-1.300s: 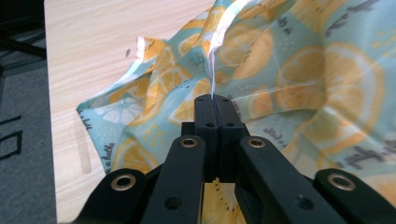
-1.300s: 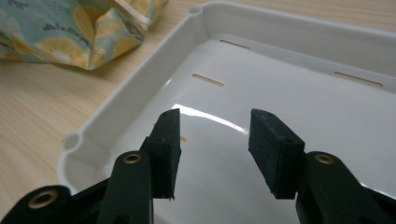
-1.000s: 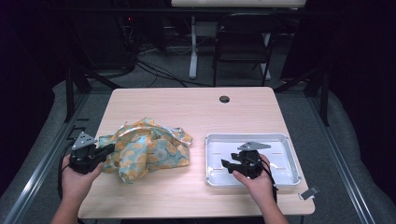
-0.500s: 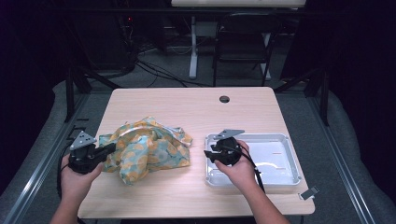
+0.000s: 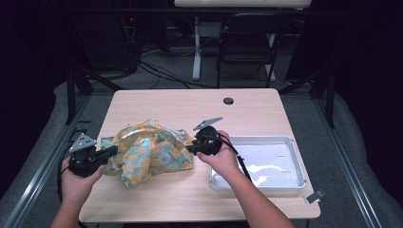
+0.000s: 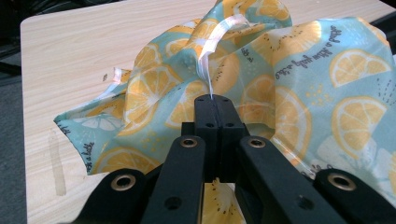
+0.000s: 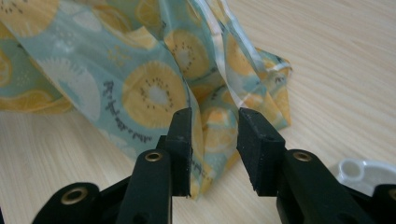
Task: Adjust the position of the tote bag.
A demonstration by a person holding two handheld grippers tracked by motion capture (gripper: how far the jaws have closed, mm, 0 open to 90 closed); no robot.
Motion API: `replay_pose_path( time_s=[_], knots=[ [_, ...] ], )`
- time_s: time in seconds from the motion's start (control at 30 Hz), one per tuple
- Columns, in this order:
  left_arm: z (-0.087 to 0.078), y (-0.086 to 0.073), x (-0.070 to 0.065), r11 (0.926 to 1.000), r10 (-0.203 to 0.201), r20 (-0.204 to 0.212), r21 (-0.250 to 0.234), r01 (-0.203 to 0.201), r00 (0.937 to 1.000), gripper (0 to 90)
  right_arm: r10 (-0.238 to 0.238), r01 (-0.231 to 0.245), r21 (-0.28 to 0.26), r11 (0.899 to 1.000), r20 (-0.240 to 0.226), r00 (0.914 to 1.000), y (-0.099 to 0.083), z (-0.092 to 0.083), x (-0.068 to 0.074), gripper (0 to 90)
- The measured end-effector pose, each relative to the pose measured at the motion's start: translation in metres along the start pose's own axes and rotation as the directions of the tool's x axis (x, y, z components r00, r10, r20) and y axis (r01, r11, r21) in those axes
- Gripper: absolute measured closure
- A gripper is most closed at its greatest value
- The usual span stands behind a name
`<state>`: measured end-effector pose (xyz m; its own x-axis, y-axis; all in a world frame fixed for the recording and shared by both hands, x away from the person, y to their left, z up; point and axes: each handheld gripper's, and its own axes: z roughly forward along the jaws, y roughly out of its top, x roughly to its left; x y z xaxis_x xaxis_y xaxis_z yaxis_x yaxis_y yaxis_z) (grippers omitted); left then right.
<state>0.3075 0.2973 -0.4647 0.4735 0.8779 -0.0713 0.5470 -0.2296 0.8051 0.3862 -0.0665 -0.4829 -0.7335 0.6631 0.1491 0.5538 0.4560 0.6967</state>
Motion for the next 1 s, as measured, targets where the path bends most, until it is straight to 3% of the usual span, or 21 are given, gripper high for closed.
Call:
replay_pose_path(
  time_s=[0.17,0.3,0.57,0.7,1.0],
  knots=[
    [0.001,0.000,0.000,1.0000,-0.008,0.009,0.002,0.008,0.9999,90.0,-0.019,0.020,0.024,1.000,-0.009,0.9998,0.020,0.010,0.005,62.2],
    [0.001,0.000,0.000,1.0000,-0.006,0.008,0.003,0.006,1.0000,90.0,-0.028,0.030,0.054,0.998,-0.029,0.9992,0.032,0.015,0.007,69.1],
    [0.000,0.001,-0.001,1.0000,0.003,0.009,0.000,-0.003,1.0000,90.0,-0.035,0.037,0.040,0.999,-0.039,0.9986,0.053,0.027,0.011,69.5],
    [0.002,0.001,0.000,1.0000,0.000,0.010,0.002,0.000,0.9999,90.0,-0.036,0.036,0.027,0.999,-0.015,0.9992,0.060,0.037,0.012,69.9],
    [0.002,0.001,0.001,1.0000,-0.004,0.011,0.000,0.004,0.9999,90.0,-0.017,0.017,0.060,0.998,0.004,0.9999,0.062,0.060,0.006,68.6]
  ],
)
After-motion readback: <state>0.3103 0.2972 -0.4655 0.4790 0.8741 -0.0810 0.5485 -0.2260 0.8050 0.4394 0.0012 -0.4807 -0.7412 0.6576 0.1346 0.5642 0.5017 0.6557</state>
